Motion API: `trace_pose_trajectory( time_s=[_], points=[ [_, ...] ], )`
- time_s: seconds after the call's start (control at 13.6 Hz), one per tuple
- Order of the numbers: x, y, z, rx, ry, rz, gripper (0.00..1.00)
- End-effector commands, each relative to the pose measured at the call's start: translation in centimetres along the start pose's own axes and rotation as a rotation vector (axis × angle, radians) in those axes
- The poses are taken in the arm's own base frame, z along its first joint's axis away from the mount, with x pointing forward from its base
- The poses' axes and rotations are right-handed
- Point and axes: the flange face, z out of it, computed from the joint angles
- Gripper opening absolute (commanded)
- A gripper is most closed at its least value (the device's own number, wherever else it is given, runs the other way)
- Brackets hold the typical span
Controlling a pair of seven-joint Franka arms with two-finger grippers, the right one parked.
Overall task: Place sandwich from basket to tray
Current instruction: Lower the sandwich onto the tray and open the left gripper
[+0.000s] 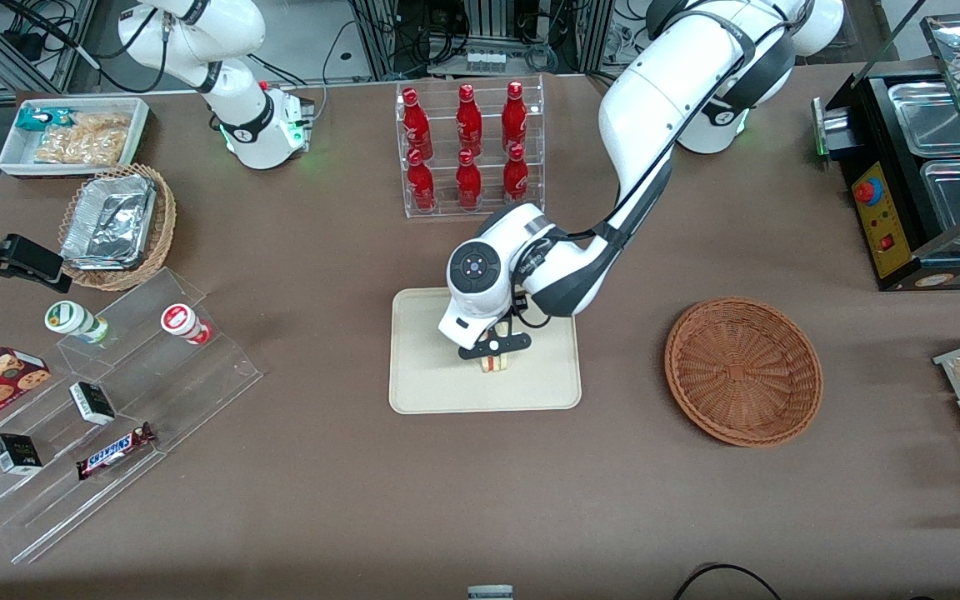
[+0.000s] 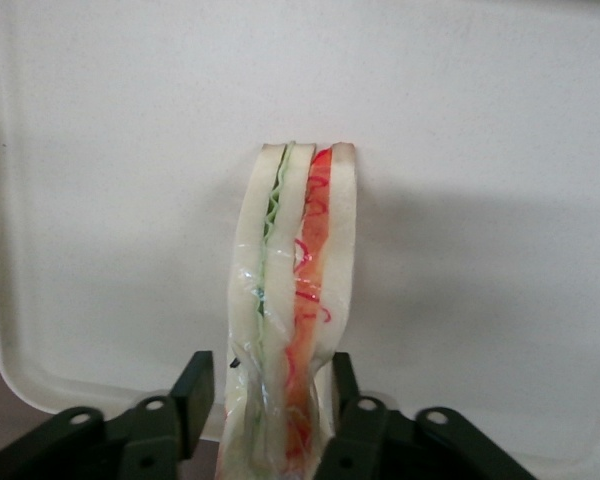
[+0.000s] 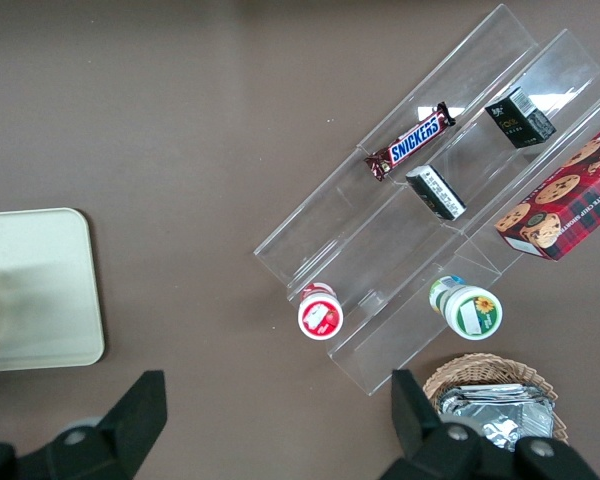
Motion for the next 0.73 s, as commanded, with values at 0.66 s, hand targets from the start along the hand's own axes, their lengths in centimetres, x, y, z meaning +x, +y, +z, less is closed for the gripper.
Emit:
trace_pose_trajectory(
  time_s=[0.66],
  points=[
    [4.7, -10.7, -16.2, 0.074, 0.045, -0.105, 1.0]
  ],
)
